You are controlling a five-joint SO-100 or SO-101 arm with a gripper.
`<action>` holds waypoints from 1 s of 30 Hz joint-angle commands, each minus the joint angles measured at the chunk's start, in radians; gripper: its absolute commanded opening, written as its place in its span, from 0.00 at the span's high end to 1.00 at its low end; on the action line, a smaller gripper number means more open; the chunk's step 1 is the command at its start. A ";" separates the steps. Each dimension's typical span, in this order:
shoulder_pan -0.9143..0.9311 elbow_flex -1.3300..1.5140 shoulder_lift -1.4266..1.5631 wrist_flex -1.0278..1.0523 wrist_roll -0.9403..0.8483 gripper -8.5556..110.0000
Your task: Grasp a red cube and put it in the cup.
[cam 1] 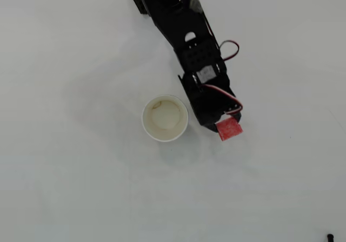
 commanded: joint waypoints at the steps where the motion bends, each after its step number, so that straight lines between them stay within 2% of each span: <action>1: 0.009 0.049 0.201 -0.020 0.000 0.85; 5: -0.002 0.133 0.319 -0.098 0.008 0.85; 13: 0.032 0.239 0.460 -0.106 0.000 0.85; 30: 0.160 0.278 0.555 -0.126 0.008 0.86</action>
